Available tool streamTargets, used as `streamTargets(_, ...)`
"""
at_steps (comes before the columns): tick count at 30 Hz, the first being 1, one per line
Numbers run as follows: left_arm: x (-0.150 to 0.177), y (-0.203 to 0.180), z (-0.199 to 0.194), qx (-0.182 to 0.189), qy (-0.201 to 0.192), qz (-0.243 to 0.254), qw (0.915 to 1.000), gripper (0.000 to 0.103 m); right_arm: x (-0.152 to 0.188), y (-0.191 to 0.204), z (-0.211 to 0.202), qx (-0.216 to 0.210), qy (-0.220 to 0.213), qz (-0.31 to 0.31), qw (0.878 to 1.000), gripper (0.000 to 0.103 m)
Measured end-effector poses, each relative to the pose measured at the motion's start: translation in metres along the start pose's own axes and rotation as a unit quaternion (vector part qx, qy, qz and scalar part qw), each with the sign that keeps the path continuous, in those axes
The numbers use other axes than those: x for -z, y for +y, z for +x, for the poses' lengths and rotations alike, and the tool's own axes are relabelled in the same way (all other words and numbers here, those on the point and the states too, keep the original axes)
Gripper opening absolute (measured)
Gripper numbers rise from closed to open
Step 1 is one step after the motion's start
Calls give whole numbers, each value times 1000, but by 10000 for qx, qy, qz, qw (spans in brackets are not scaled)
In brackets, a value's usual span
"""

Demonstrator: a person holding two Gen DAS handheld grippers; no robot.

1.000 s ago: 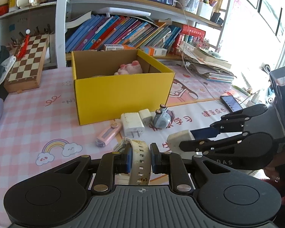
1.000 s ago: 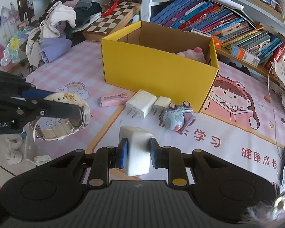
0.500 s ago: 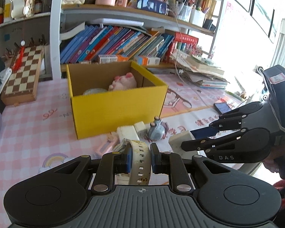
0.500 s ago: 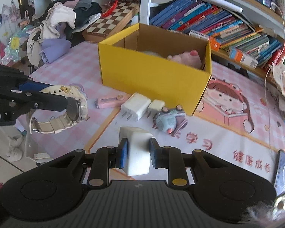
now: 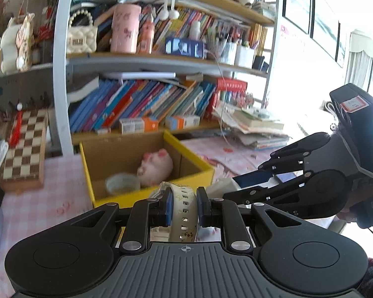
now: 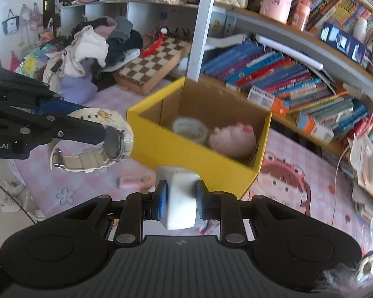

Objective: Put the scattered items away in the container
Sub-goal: 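Carry the wristwatch and white charger up over the yellow box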

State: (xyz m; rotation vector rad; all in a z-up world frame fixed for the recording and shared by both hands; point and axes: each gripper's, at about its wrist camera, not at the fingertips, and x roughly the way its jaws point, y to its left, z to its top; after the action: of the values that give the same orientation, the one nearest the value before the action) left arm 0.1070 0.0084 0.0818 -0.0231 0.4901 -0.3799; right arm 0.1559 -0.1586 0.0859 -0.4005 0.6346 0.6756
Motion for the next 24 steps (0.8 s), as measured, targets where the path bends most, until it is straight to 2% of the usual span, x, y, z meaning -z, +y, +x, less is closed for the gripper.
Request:
streamTargets(15, -54, 21, 38, -197, -372, 175, 9990, 18, -63, -59, 16, 82, -548, -265, 9981, 23)
streamTargets(24, -75, 41, 70, -420, -351, -7, 9985, 18, -86, -79, 48, -64, -580, -457, 9973, 23)
